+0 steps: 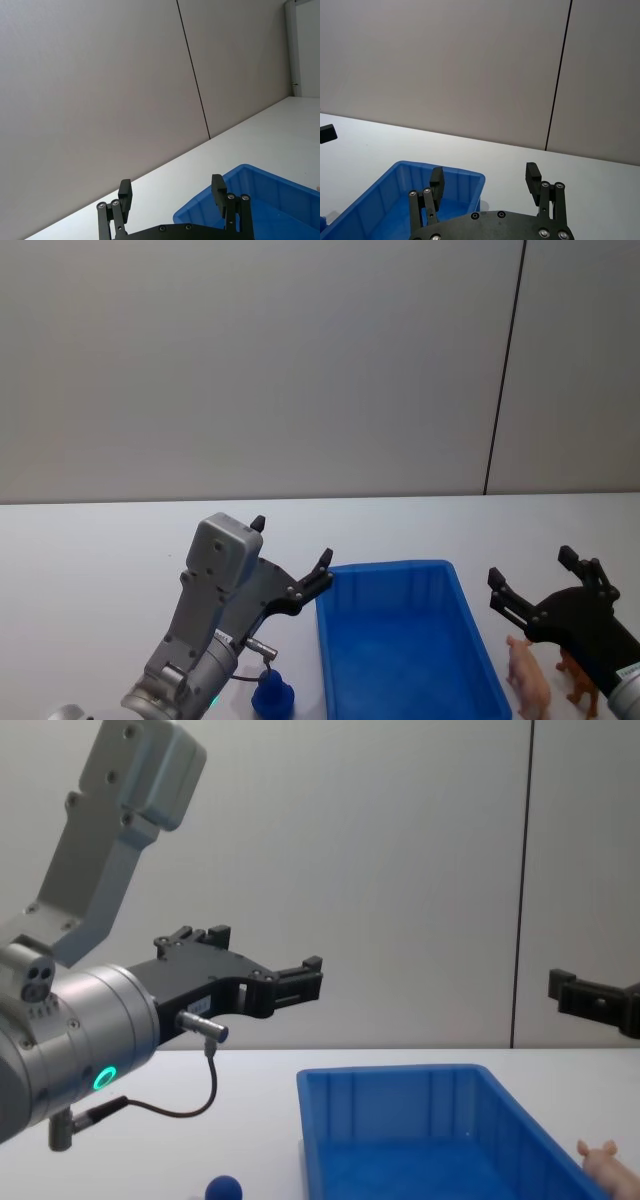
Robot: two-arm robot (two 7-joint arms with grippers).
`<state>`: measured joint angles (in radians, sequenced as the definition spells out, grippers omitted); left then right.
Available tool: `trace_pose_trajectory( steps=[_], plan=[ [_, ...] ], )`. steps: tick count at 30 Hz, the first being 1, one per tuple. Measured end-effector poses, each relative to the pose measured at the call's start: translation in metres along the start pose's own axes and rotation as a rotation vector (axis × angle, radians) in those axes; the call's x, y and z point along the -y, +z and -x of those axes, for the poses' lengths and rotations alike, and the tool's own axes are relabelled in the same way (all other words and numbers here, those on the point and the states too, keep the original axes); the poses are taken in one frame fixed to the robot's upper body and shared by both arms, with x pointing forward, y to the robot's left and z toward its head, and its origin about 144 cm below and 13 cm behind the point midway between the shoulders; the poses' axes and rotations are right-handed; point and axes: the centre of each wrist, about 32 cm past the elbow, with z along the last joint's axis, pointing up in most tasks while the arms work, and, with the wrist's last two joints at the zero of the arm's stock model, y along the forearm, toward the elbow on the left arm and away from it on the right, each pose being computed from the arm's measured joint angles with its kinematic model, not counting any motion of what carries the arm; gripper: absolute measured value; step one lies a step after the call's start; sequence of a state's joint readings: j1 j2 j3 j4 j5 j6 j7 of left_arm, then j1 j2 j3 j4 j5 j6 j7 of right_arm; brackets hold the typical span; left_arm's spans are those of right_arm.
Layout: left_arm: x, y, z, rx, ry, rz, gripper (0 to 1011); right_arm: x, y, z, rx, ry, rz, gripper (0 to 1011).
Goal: Pick up the two dolls from the table and place them into the box.
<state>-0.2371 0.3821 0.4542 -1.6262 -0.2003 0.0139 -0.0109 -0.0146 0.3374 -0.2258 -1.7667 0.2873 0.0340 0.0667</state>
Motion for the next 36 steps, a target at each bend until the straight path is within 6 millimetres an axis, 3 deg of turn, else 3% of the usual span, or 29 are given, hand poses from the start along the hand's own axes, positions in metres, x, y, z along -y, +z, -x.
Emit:
trace_pose_trajectory(
  steps=[18,36],
  plan=[
    [0.0,0.0,0.0,0.0,0.0,0.0,1001,0.003,-0.001,-0.003,-0.002,-0.02,0.008,1001],
    [0.0,0.0,0.0,0.0,0.0,0.0,1001,0.016,-0.011,-0.013,0.0,-0.126,0.128,1001]
  ],
)
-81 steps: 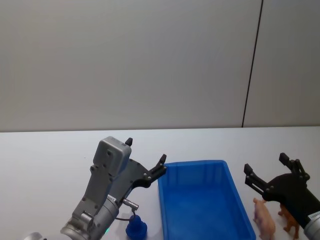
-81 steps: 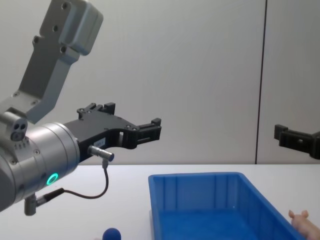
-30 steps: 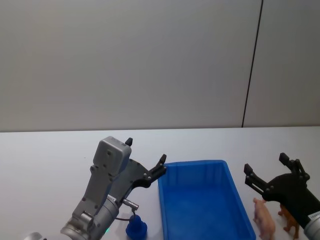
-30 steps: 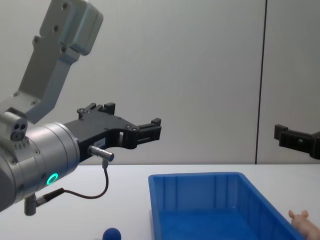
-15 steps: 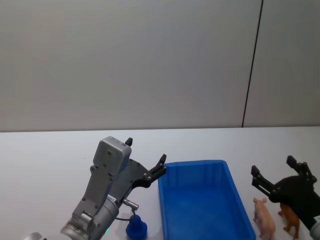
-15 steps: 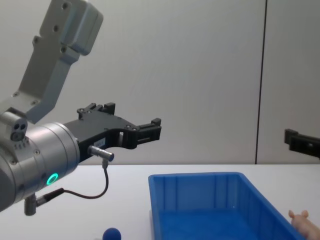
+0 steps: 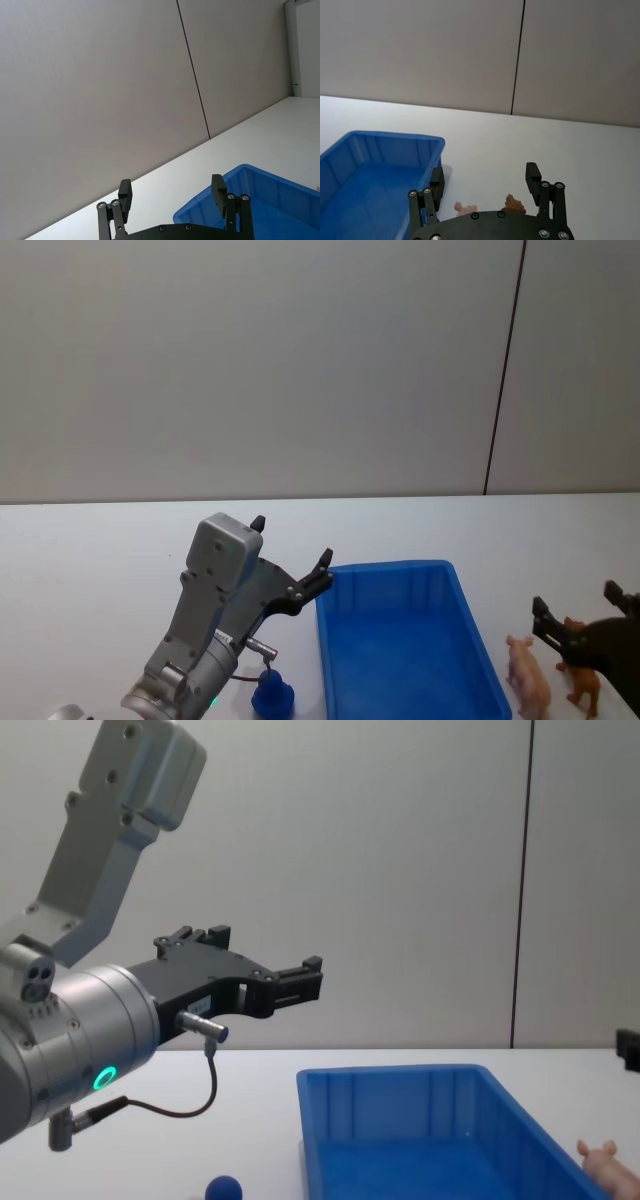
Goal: Pick up the two dolls from the table and place them into the box.
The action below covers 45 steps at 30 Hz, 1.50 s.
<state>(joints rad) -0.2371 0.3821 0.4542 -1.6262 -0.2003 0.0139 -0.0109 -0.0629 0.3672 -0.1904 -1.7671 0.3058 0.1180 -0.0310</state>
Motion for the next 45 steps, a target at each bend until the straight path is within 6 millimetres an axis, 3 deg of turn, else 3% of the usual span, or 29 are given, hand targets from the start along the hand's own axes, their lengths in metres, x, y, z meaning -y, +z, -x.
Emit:
trace_pose_trajectory(
  steps=[33,42,45],
  plan=[
    [0.0,0.0,0.0,0.0,0.0,0.0,1001,0.003,-0.046,-0.008,-0.002,-0.094,0.196,1001],
    [0.0,0.0,0.0,0.0,0.0,0.0,1001,-0.002,-0.056,-0.009,-0.013,-0.088,0.22,832],
    [0.0,0.0,0.0,0.0,0.0,0.0,1001,-0.004,-0.059,-0.009,-0.019,-0.084,0.224,705]
  ],
)
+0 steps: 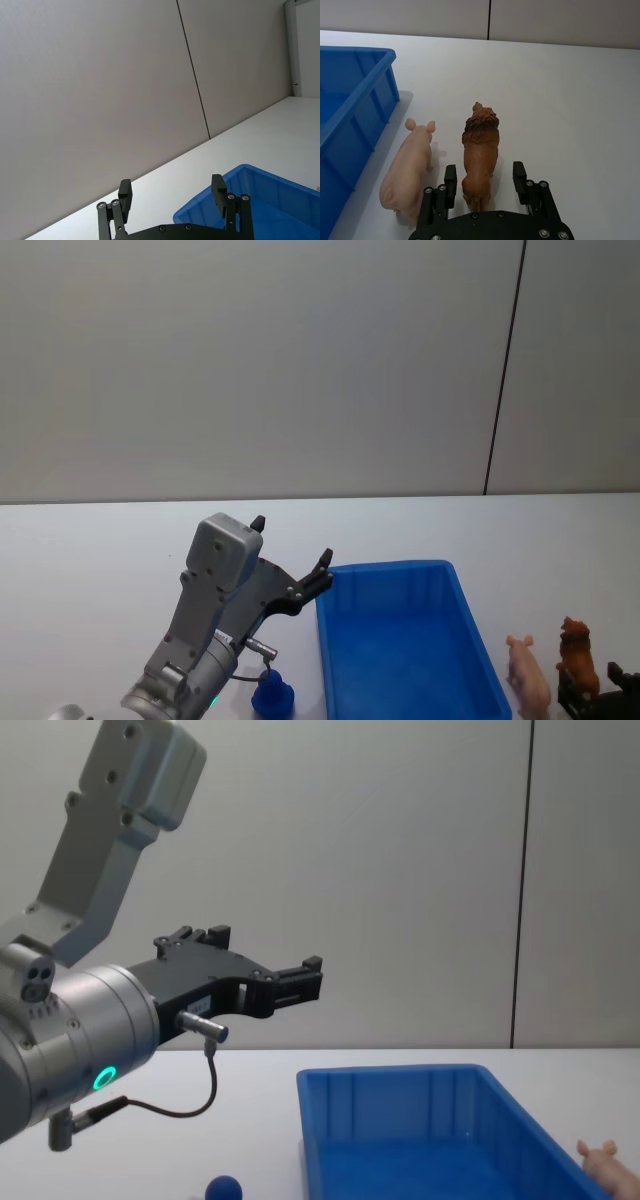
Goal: Pick up the two dolls from the table and place them into the box.
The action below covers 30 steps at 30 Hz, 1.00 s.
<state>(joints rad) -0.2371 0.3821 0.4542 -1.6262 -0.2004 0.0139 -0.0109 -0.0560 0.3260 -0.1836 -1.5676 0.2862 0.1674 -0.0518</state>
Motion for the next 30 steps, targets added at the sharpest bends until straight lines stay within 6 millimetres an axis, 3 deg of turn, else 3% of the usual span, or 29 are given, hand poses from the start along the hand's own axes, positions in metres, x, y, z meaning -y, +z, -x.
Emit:
trace_pose_trajectory(
  steps=[3,5,13,30],
  plan=[
    [0.0,0.0,0.0,0.0,0.0,0.0,1001,-0.001,-0.002,0.0,-0.002,0.002,0.002,645],
    [0.0,0.0,0.0,0.0,0.0,0.0,1001,-0.002,-0.003,0.0,-0.005,0.004,0.002,545],
    [0.0,0.0,0.0,0.0,0.0,0.0,1001,-0.002,0.0,0.0,-0.017,0.005,-0.013,313],
    [0.0,0.0,0.0,0.0,0.0,0.0,1001,0.007,0.038,0.008,-0.026,0.053,-0.162,299]
  ],
)
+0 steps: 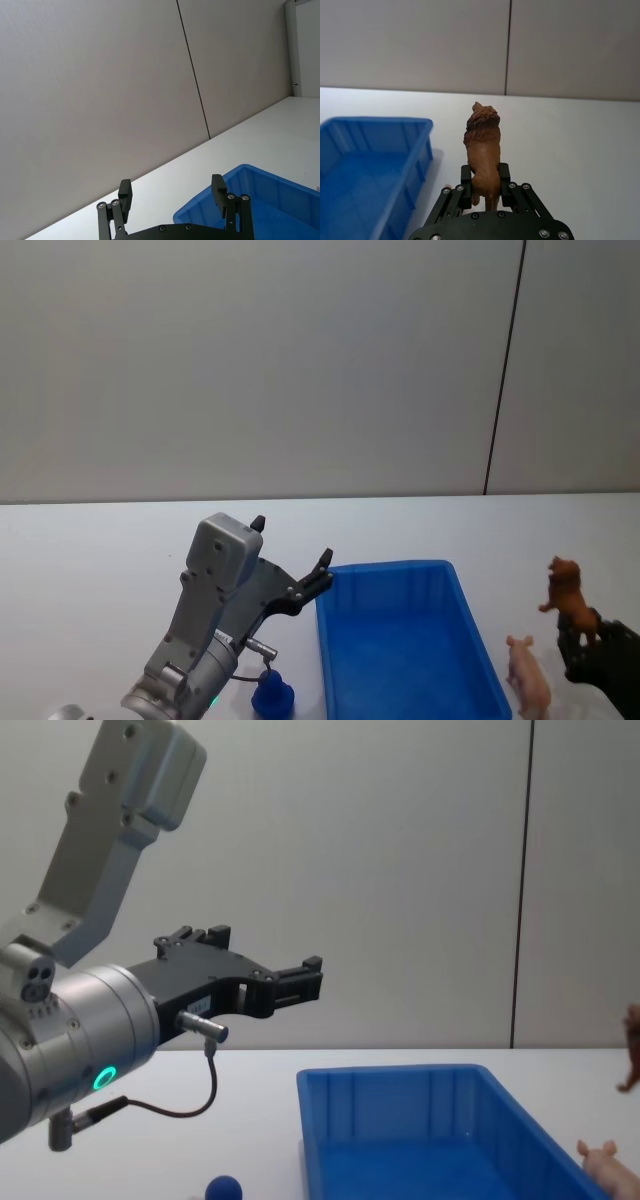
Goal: Pick up the two dolls from the table and place them into the box.
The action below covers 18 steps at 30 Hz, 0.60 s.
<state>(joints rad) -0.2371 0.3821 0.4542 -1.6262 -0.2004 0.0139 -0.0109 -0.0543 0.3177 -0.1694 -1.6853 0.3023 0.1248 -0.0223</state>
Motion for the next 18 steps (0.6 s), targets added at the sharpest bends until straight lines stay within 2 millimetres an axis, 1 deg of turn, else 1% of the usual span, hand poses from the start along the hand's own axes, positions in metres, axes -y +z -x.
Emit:
trace_pose_trajectory(
  steps=[5,11,18],
  plan=[
    [0.0,0.0,0.0,0.0,0.0,0.0,1001,-0.004,0.011,0.006,-0.003,0.047,-0.036,299],
    [0.0,0.0,0.0,0.0,0.0,0.0,1001,-0.014,0.021,0.017,-0.007,0.134,-0.067,299],
    [0.0,0.0,0.0,0.0,0.0,0.0,1001,-0.029,0.024,0.033,-0.011,0.228,-0.067,299]
  ],
)
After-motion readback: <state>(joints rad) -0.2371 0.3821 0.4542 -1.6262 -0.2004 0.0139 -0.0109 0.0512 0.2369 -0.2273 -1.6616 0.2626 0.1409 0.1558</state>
